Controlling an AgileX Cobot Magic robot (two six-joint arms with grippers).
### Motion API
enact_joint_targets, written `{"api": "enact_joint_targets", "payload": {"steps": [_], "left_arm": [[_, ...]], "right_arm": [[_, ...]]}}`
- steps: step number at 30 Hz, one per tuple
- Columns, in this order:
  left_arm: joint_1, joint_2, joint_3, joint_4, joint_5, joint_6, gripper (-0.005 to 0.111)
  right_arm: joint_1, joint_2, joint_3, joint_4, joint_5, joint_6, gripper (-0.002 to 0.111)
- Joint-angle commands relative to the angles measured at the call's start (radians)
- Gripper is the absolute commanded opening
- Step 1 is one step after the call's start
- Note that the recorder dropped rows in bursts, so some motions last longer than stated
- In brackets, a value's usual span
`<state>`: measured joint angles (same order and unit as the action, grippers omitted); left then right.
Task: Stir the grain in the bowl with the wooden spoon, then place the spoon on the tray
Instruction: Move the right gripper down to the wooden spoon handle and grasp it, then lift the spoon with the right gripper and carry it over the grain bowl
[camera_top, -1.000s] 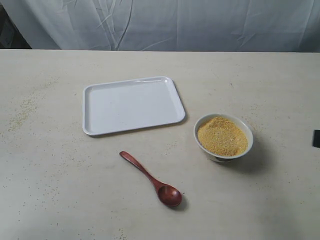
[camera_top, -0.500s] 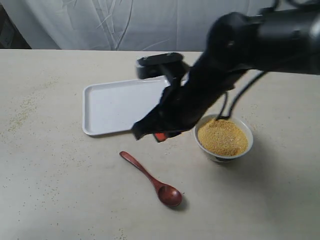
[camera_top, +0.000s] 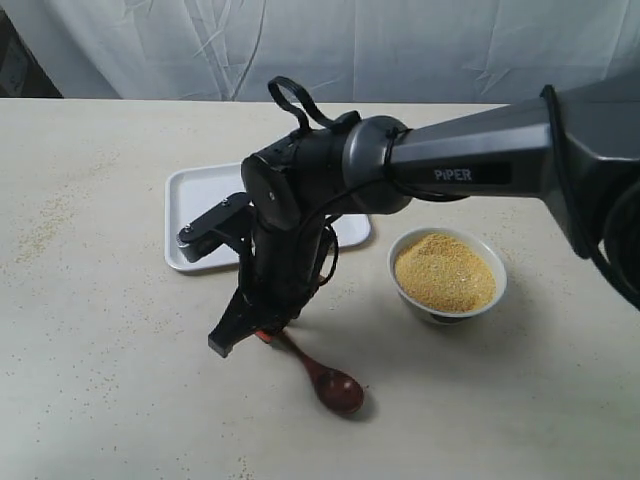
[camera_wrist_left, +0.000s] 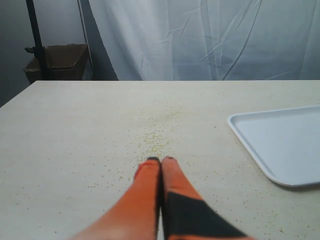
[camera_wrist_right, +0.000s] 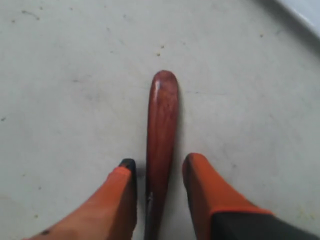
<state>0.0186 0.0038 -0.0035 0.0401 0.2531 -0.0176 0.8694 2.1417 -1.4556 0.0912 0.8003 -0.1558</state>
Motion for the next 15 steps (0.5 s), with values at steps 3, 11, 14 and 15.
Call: {"api": "enact_joint_targets", "payload": {"steps": [3, 11, 14, 15], "left_arm": [[0.004, -0.004, 0.003, 0.002, -0.014, 0.000, 0.000], [0.004, -0.004, 0.003, 0.002, -0.014, 0.000, 0.000], [0.004, -0.004, 0.003, 0.002, -0.014, 0.000, 0.000], [0.004, -0.004, 0.003, 0.002, -0.014, 0.000, 0.000]], "right_arm": [[-0.001, 0.011, -0.006, 0.003, 0.011, 0.003, 0.022], [-0.067, -0.129, -0.006, -0.072, -0.020, 0.233, 0.000], [-0.147, -0.209, -0.006, -0.074, 0.038, 0.371, 0.000], [-0.180, -0.235, -0.004, -0.091, 0.061, 0.420, 0.000]]}}
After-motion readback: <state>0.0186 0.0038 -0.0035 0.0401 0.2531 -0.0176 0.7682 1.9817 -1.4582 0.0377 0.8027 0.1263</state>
